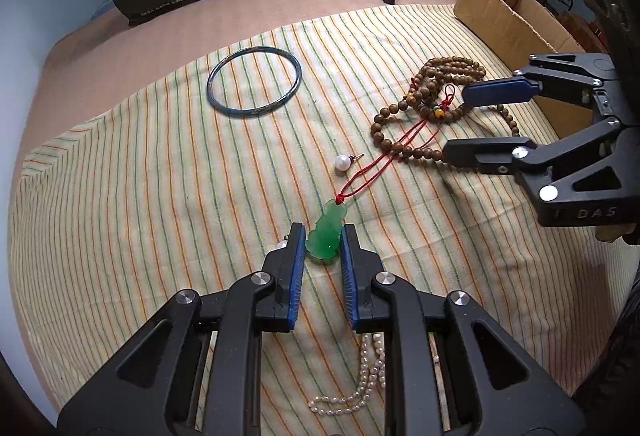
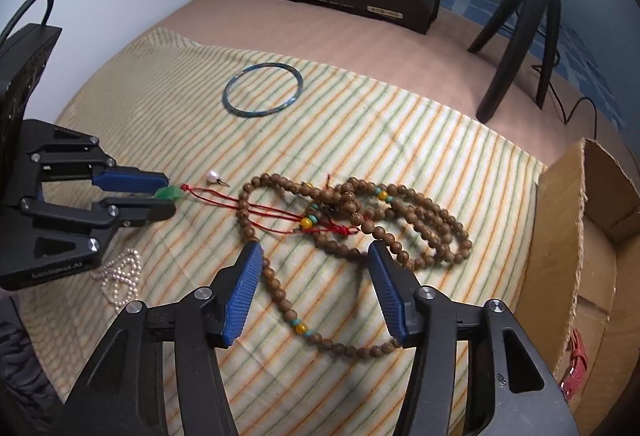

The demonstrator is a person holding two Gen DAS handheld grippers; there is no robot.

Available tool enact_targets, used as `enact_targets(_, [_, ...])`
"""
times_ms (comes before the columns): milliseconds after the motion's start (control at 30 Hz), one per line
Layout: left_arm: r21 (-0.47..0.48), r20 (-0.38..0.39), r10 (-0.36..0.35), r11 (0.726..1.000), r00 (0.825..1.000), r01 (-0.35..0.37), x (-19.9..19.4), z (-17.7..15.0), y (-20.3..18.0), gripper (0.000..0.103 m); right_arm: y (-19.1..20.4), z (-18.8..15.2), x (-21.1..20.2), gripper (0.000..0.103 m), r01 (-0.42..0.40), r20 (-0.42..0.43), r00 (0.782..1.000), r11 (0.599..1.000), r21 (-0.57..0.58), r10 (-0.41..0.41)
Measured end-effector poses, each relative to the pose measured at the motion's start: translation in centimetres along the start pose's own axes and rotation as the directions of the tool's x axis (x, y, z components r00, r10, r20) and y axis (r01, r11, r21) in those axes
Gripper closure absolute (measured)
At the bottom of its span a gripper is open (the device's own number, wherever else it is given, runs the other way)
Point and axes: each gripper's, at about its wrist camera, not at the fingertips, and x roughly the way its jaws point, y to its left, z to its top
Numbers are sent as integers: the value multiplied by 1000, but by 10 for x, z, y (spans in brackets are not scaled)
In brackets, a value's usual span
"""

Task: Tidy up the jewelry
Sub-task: 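Lower left tool around the green pendant while right tool straddles the mala beads, then close left tool on the green pendant while right tool grips and lifts the mala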

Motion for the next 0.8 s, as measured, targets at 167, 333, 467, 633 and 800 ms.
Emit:
enact_targets(167, [-5,0,-2,1000,1000,2,0,-1,1,87,3,2,10,47,7,-19,1000,1000,-28,-8])
enact_targets(333, [-6,0,2,1000,1000,-2,0,-2,0,87,-1,-1,8,44,-67,-37,997,998,-8,67])
enact_targets(467, [-5,1,4,1000,1000,-4,0,-2,0,87,7,-5,10,49,-84,-81,994,995,-58,79])
enact_targets(633, [-2,1,-2,1000,1000,2,-1,-3,-1,87,20,-1,0,51,-21,-48,999,992,-122,15])
enact_targets(800, [-4,1,-8,1000,1000,8,-1,-2,0,87,19,7,-7,51,36,-38,998,985,-168,-43])
